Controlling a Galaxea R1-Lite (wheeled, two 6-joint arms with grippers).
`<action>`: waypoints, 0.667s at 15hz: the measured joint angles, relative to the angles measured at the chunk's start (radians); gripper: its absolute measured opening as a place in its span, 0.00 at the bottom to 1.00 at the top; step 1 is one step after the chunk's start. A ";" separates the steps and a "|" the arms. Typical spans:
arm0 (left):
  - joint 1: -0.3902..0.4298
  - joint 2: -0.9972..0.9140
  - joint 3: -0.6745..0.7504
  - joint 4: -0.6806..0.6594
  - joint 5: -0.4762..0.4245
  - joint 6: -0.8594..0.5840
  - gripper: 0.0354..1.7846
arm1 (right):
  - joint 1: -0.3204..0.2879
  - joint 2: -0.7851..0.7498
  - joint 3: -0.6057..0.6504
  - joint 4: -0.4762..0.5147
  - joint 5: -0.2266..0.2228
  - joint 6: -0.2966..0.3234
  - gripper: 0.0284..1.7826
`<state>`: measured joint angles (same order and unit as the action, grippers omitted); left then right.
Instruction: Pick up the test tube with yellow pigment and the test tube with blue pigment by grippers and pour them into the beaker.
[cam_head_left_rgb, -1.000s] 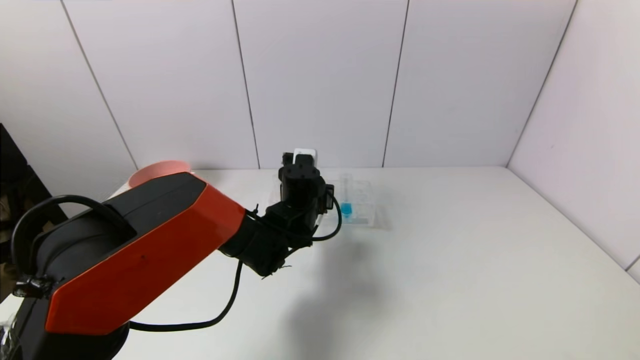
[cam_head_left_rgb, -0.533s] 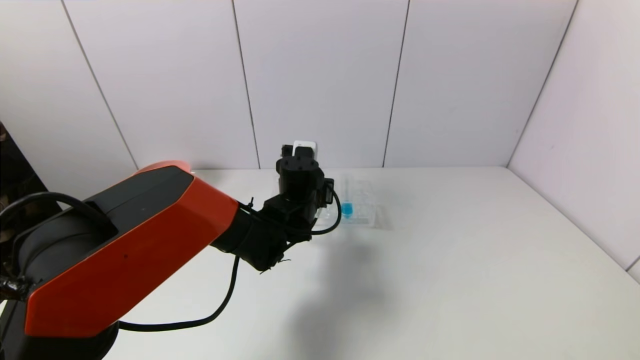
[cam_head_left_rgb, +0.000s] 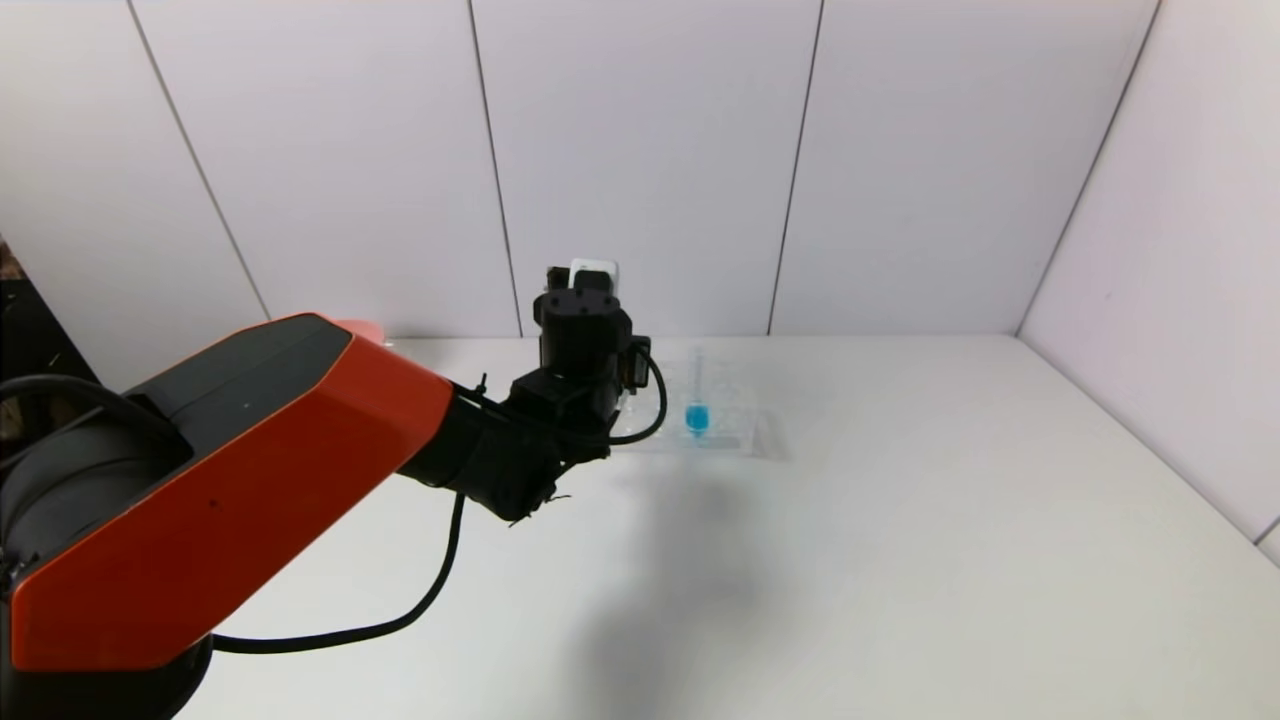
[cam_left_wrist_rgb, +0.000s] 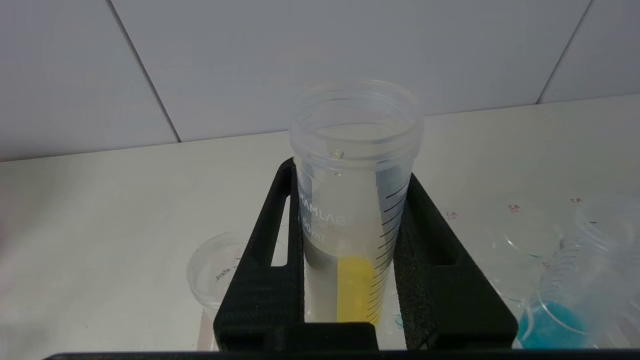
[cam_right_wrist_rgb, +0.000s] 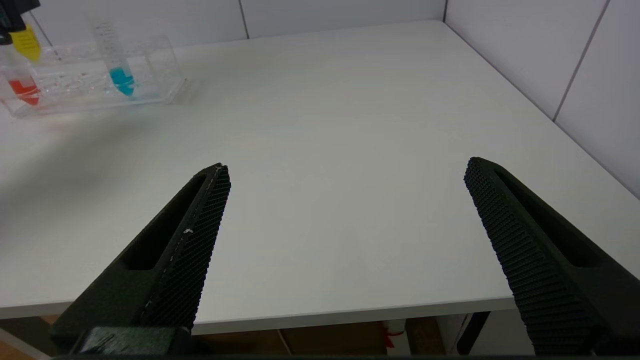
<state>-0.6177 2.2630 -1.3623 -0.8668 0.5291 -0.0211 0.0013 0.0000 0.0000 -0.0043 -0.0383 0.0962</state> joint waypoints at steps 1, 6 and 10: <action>0.002 -0.004 -0.002 0.010 -0.001 0.000 0.28 | -0.001 0.000 0.000 0.000 0.000 0.000 0.96; -0.001 -0.036 -0.035 0.064 -0.008 -0.003 0.28 | -0.001 0.000 0.000 0.000 0.000 0.000 0.96; -0.011 -0.071 -0.066 0.113 -0.010 -0.003 0.28 | 0.000 0.000 0.000 0.000 0.000 0.000 0.96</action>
<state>-0.6287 2.1923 -1.4283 -0.7543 0.5196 -0.0240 0.0009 0.0000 0.0000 -0.0038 -0.0383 0.0962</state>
